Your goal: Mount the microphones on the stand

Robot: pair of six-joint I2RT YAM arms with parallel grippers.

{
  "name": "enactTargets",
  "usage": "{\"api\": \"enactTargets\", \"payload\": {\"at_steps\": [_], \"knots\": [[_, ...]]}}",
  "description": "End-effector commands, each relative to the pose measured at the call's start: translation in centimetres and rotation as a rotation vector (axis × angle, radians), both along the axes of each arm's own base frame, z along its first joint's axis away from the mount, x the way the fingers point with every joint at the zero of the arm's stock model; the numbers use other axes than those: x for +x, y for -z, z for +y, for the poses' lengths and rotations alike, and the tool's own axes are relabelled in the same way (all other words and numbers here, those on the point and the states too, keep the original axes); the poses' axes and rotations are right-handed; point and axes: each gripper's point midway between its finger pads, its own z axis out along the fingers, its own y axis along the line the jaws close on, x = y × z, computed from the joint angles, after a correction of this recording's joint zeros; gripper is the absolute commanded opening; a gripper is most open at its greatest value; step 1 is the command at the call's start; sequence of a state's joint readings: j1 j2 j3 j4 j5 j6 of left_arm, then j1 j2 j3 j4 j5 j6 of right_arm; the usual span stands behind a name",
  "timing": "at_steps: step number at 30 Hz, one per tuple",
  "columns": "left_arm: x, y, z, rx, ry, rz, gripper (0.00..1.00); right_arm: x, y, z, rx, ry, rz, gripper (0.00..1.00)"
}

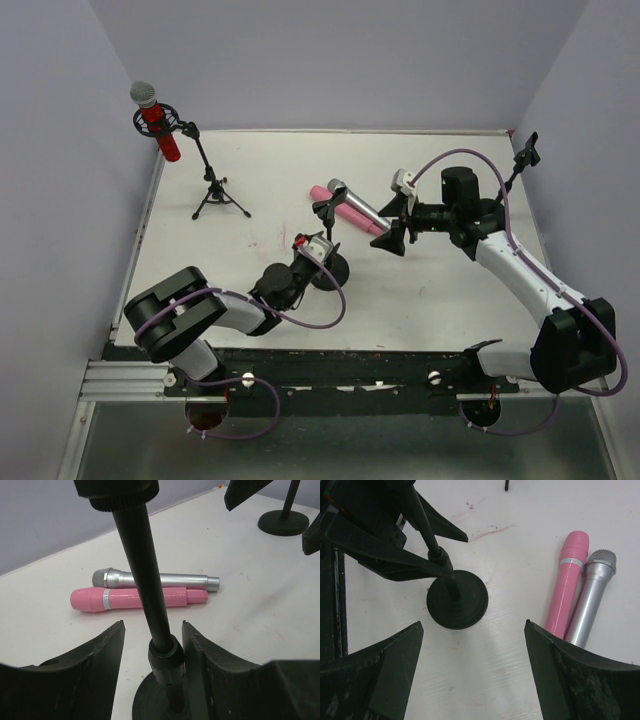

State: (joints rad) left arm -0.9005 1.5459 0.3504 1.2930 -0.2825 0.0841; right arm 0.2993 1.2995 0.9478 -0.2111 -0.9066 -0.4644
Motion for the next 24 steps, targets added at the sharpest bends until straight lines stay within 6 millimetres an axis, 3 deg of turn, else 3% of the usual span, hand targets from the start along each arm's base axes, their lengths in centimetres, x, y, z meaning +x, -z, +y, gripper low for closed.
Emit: {"api": "enactTargets", "payload": {"at_steps": [1,8,21,24], "knots": [[0.4,-7.0,0.6,-0.197,-0.055,-0.197,0.54,-0.3,0.7,0.0,-0.003,-0.018,0.026,0.90],[0.4,-7.6,0.7,-0.198,-0.064,-0.212,0.51,-0.3,1.0,0.0,-0.005,-0.023,0.036,0.90],[-1.3,-10.5,1.0,-0.267,-0.015,-0.242,0.55,-0.3,1.0,0.0,-0.007,-0.023,0.036,0.90],[-1.2,-10.6,1.0,-0.263,-0.020,-0.247,0.47,-0.3,1.0,0.0,-0.007,-0.023,0.034,0.90]]}}
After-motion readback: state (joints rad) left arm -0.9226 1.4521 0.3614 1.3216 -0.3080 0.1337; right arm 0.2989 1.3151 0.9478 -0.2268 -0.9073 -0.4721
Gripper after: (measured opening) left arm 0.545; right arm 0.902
